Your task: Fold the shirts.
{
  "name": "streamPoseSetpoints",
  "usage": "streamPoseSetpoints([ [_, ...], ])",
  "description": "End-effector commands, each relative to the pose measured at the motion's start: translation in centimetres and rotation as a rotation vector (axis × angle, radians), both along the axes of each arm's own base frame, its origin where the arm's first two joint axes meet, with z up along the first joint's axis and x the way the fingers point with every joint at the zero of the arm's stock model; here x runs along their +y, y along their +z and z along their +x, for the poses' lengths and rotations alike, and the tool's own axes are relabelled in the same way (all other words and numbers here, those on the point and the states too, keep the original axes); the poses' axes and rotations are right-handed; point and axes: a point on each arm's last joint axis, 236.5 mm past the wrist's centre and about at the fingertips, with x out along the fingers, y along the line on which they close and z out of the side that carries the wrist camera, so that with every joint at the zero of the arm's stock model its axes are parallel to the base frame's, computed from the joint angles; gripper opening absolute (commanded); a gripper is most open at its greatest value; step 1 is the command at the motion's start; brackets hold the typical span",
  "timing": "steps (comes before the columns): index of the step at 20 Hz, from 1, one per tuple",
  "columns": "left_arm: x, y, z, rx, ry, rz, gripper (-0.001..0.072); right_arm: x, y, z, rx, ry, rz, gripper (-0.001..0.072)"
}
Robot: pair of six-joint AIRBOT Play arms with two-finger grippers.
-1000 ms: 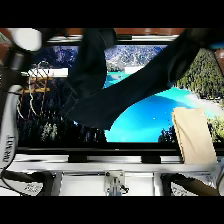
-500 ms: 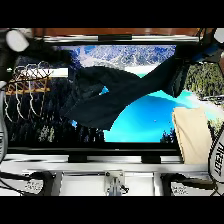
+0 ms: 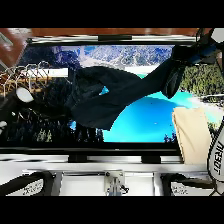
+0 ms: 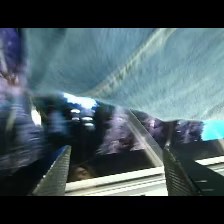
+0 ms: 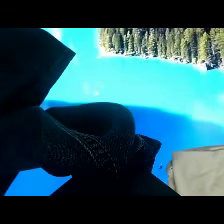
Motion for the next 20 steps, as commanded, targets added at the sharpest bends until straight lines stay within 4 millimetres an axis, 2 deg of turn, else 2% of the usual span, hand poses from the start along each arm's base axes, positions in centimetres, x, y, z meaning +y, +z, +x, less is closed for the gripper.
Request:
streamPoseSetpoints([
  [1,-2.7,-3.4,0.1,-0.057,0.062,-0.053,0.072,0.3,0.0,0.0,0.002,0.011,0.011,0.0094],
  [5,-3.3,-6.1,0.9,-0.044,0.063,-0.035,0.072,0.4,-0.1,0.1,0.002,0.026,0.001,0.0095],
  [9,-3.3,-7.4,2.0,-0.057,0.098,-0.035,0.0715,0.4,0.3,0.6,-0.026,0.029,0.002,0.0095],
  [10,-3.5,-7.0,3.0,-0.089,0.125,-0.051,0.0562,0.5,0.5,0.9,-0.042,0.03,0.004,0.0094],
  [11,-3.5,-6.4,4.0,-0.127,0.141,-0.057,0.0307,0.5,0.7,1.2,-0.055,0.031,0.005,0.0094],
  [12,-3.6,-5.6,5.0,-0.162,0.144,-0.06,0.0158,0.5,0.8,1.3,-0.063,0.032,0.005,0.0094],
  [13,-3.6,-4.3,6.3,-0.205,0.134,-0.063,0.0089,0.5,0.9,1.4,-0.07,0.033,0.005,0.0094],
  [15,-4.1,-0.1,9.2,-0.325,0.077,-0.069,0.0083,0.6,1.3,2.0,-0.099,0.035,0.006,0.0094],
  [16,-4.3,2.8,10.6,-0.395,0.05,-0.066,0.0082,0.6,2.0,2.4,-0.131,0.037,0.007,0.0094],
  [17,-4.1,6.7,12.1,-0.484,0.01,-0.043,0.0082,0.7,3.1,2.9,-0.181,0.041,0.01,0.0094],
  [18,-3.5,11.2,13.3,-0.583,-0.024,-0.001,0.0082,0.8,4.8,3.3,-0.249,0.045,0.015,0.0094],
  [20,-1.5,23.1,14.6,-0.828,-0.068,0.115,0.0082,0.9,10.2,3.2,-0.434,0.055,0.03,0.0094],
])
